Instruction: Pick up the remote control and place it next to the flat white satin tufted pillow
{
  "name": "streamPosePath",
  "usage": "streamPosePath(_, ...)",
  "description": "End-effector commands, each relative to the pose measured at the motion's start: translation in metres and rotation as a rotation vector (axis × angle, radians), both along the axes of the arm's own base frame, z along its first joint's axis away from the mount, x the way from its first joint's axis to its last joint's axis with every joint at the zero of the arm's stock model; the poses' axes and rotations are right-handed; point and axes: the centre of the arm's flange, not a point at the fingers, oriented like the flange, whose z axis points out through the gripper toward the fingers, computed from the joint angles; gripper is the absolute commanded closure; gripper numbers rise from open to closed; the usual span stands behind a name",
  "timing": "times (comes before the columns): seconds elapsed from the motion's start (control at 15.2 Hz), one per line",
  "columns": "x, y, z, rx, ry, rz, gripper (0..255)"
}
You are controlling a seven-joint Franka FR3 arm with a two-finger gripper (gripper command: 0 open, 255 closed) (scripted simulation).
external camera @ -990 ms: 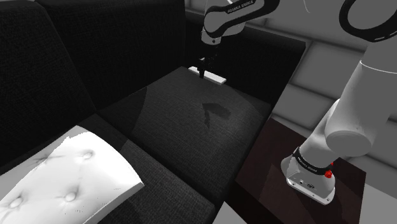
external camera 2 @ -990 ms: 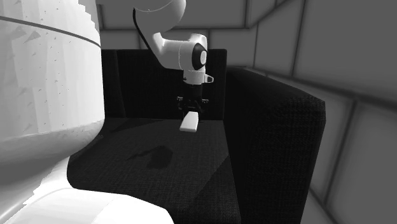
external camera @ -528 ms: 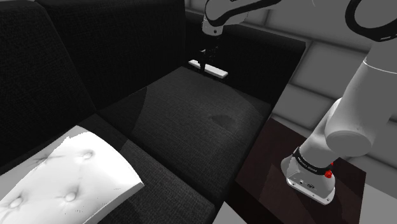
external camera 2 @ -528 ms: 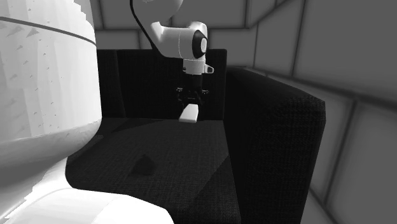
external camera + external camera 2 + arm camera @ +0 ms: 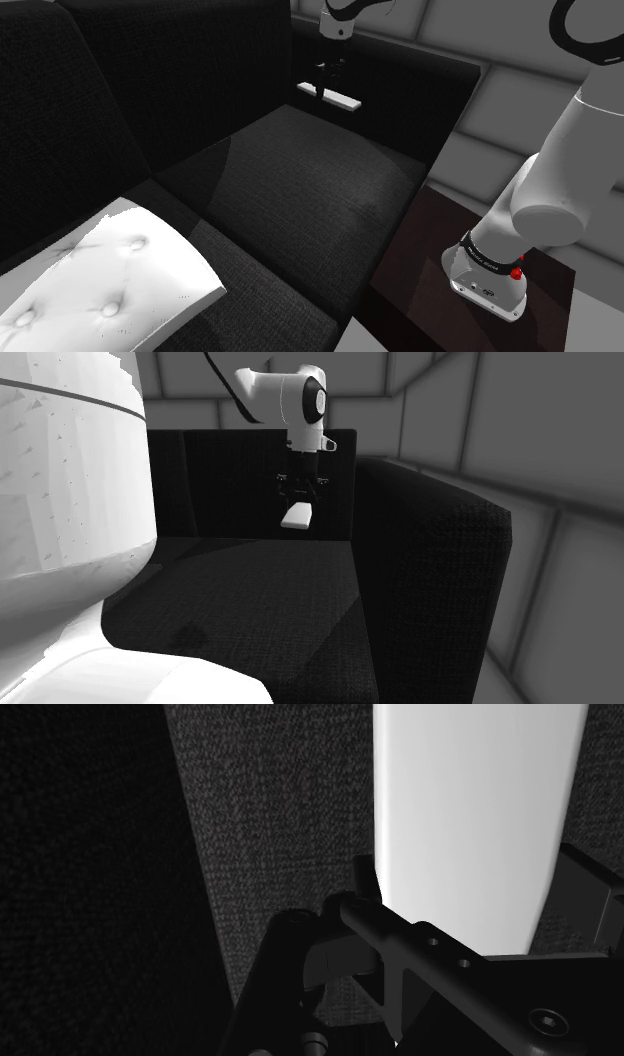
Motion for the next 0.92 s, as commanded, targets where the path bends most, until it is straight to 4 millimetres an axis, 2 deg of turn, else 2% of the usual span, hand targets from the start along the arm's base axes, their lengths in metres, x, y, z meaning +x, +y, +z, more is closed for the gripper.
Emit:
streamPosePath(0.0,0.000,0.000,0.011,0.000,0.000,0.000,255)
streamPosePath(0.26,0.000,0.000,0.026,0.000,0.000,0.000,255)
streamPosePath(0.86,-0.051,0.107,0.027,0.000,0.000,0.000,255)
